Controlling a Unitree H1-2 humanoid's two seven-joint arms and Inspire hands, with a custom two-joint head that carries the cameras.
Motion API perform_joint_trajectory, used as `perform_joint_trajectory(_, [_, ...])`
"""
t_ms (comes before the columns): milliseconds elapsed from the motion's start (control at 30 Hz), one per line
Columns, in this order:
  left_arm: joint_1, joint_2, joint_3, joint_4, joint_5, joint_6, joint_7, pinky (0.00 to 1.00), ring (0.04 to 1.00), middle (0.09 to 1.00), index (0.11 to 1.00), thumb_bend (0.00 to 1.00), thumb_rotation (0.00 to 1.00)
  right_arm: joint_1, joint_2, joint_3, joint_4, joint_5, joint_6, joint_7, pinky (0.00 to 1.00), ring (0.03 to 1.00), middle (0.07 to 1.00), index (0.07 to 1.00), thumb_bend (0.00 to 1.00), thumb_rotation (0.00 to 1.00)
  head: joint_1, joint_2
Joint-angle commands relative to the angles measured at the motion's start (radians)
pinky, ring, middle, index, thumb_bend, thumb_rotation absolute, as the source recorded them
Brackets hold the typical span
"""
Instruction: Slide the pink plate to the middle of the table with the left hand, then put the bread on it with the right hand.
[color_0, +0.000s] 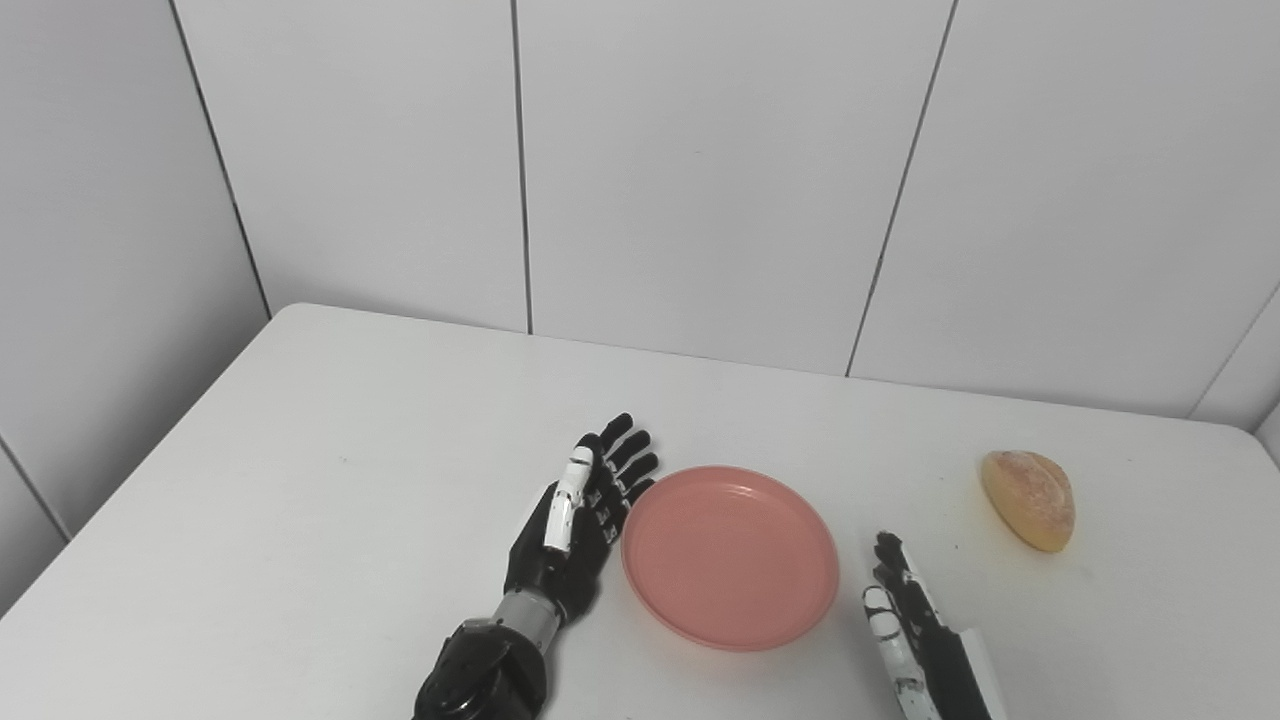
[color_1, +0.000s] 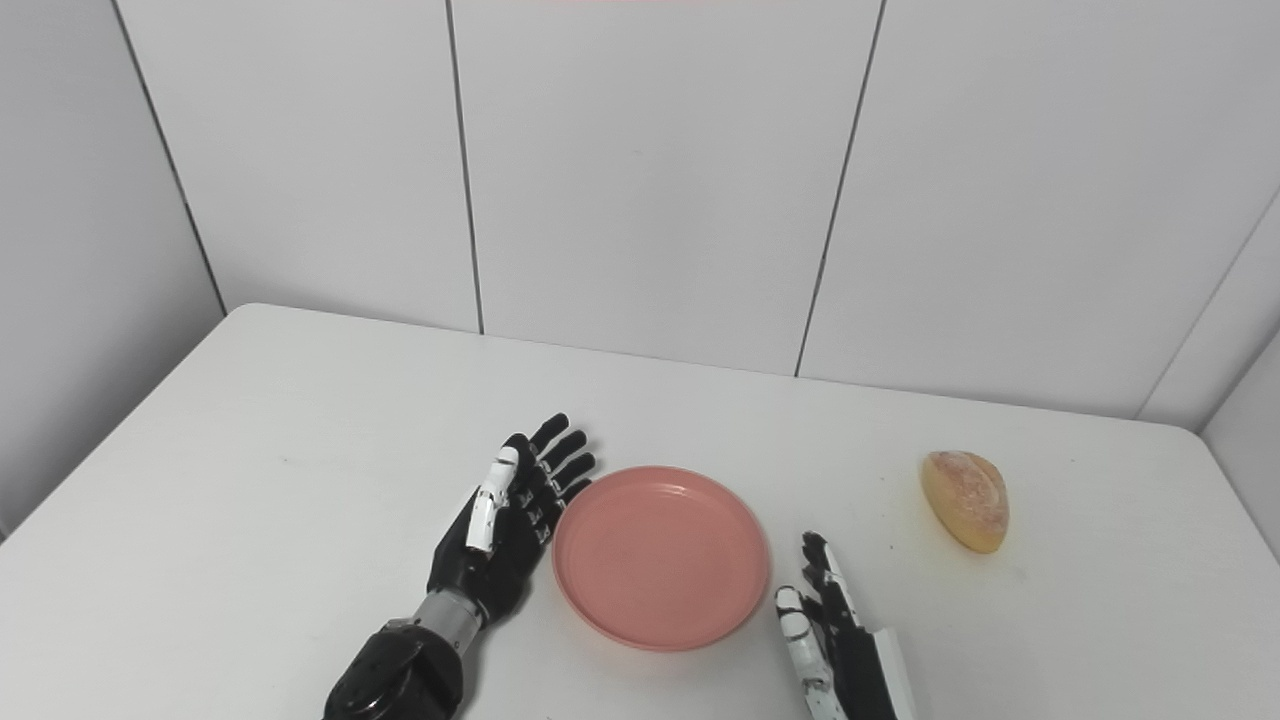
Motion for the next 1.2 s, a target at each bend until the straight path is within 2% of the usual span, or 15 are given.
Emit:
perform_joint_trajectory(0, [0.024,-0.002,0.005,0.011,0.001,0.023,0.009,0.93,0.919,0.922,0.905,0.37,1.0,-0.011,0.009,0.002,-0.042,-0.004,0.011,-0.011,0.9,0.948,0.957,0.957,0.37,1.0,-0.013,0.005])
perform_joint_trajectory(367, [0.05,-0.004,0.005,-0.017,0.03,-0.017,0.011,0.94,0.91,0.913,0.897,0.37,1.0,-0.029,0.002,-0.023,-0.071,0.014,0.012,-0.018,0.89,0.942,0.954,0.95,0.4,1.0,-0.067,0.011])
perform_joint_trajectory(533, [0.069,-0.003,0.006,-0.034,0.044,-0.029,0.015,0.93,0.913,0.913,0.896,0.38,1.0,-0.036,-0.012,-0.027,-0.118,-0.027,0.038,-0.019,0.85,0.912,0.927,0.92,0.37,1.0,-0.097,0.013])
perform_joint_trajectory(667, [0.076,-0.003,0.009,-0.034,0.045,-0.041,0.013,0.93,0.907,0.91,0.896,0.38,1.0,-0.042,-0.025,-0.031,-0.153,-0.054,0.06,-0.015,0.84,0.904,0.908,0.892,0.38,1.0,-0.122,0.009])
perform_joint_trajectory(833, [0.089,-0.004,0.017,-0.046,0.034,-0.051,0.011,0.93,0.908,0.906,0.894,0.38,1.0,-0.068,-0.053,-0.035,-0.201,-0.085,0.078,-0.011,0.81,0.897,0.912,0.895,0.38,1.0,-0.169,0.0])
perform_joint_trajectory(1000, [0.092,-0.004,0.027,-0.054,0.02,-0.04,0.012,0.94,0.911,0.914,0.902,0.38,1.0,-0.104,-0.072,-0.042,-0.228,-0.127,0.108,-0.01,0.84,0.897,0.902,0.894,0.42,1.0,-0.189,-0.004])
perform_joint_trajectory(1100, [0.097,-0.001,0.032,-0.055,0.011,-0.046,0.003,0.94,0.909,0.913,0.903,0.37,1.0,-0.125,-0.078,-0.047,-0.247,-0.137,0.135,-0.004,0.84,0.902,0.907,0.898,0.46,0.99,-0.226,-0.014])
perform_joint_trajectory(1167, [0.099,0.001,0.036,-0.058,0.007,-0.048,0.001,0.94,0.909,0.912,0.903,0.37,1.0,-0.143,-0.09,-0.046,-0.252,-0.163,0.137,-0.007,0.82,0.867,0.903,0.899,0.49,0.99,-0.242,-0.018])
